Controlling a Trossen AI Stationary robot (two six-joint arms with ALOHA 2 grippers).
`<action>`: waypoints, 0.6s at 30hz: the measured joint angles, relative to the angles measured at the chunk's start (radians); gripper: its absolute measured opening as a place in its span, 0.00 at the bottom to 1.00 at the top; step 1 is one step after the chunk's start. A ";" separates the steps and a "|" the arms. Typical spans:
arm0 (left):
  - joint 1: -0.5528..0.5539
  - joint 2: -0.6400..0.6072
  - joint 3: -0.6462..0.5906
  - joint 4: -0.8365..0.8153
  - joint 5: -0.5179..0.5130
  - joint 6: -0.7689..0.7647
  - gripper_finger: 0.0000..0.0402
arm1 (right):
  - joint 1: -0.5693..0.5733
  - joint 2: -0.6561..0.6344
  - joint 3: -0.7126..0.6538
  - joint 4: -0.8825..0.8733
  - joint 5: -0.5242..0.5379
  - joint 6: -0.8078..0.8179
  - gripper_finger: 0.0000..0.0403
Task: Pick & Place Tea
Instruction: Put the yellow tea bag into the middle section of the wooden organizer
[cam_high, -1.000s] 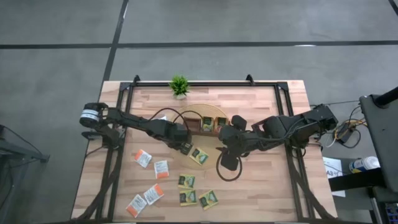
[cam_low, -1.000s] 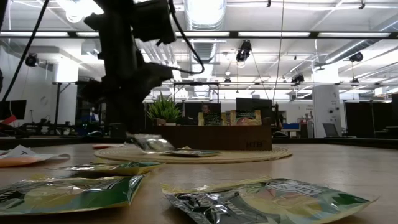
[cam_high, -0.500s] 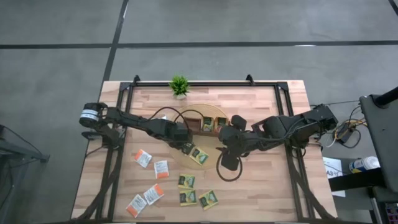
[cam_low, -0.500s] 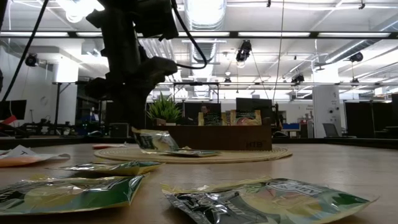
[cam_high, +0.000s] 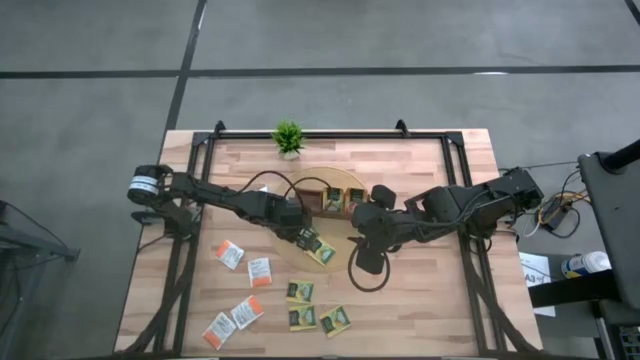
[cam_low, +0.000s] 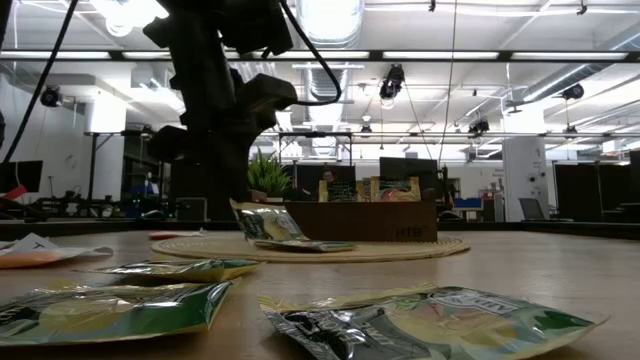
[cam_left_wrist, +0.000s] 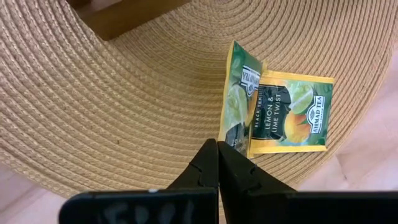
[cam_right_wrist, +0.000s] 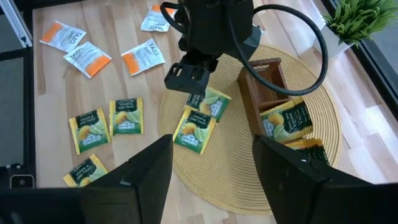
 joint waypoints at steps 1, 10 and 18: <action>0.000 0.000 0.000 0.000 0.000 0.000 0.00 | 0.000 0.000 0.000 0.000 0.000 -0.002 0.54; 0.000 -0.001 0.000 0.027 0.042 0.022 0.00 | 0.000 0.000 0.000 0.000 0.000 -0.003 0.54; 0.000 -0.001 0.000 0.105 0.099 0.038 0.00 | 0.000 0.000 0.000 0.000 0.000 -0.003 0.54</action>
